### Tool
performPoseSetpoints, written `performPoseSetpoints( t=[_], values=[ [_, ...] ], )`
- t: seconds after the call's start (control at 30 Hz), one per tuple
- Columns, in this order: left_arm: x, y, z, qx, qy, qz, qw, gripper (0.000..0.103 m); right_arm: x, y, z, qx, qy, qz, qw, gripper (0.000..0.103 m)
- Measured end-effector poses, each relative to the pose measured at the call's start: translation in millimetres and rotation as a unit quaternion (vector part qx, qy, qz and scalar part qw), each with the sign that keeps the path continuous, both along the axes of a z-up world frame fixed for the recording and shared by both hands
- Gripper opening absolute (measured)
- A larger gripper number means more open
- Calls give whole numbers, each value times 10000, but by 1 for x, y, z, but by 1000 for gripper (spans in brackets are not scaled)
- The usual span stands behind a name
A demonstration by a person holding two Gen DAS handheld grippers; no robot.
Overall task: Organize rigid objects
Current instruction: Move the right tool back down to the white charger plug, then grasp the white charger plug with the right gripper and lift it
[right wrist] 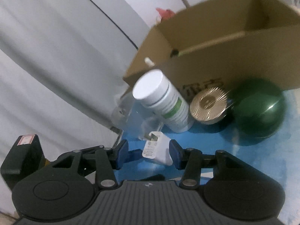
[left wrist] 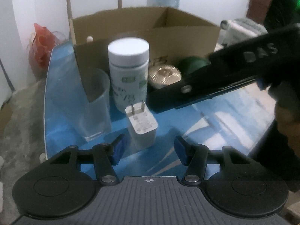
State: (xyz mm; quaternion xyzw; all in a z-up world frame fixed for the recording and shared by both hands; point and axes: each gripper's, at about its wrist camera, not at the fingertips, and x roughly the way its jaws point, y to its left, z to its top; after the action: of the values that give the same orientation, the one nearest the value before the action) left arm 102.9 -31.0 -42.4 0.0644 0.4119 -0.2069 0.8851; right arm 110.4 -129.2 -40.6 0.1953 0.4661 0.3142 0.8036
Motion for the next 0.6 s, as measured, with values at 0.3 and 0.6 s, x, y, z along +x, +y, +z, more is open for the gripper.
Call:
performPoseSetpoints(
  t=[0.3,0.6],
  values=[
    [-4,0,-7,-169,0,-52,9998,56,7,12,-19,-14,272,99,9996,52],
    [-14,-17,-4,-276,-4,-510,9983,56,-4,-20,-19,-14,346,-221,9992,52]
  ],
)
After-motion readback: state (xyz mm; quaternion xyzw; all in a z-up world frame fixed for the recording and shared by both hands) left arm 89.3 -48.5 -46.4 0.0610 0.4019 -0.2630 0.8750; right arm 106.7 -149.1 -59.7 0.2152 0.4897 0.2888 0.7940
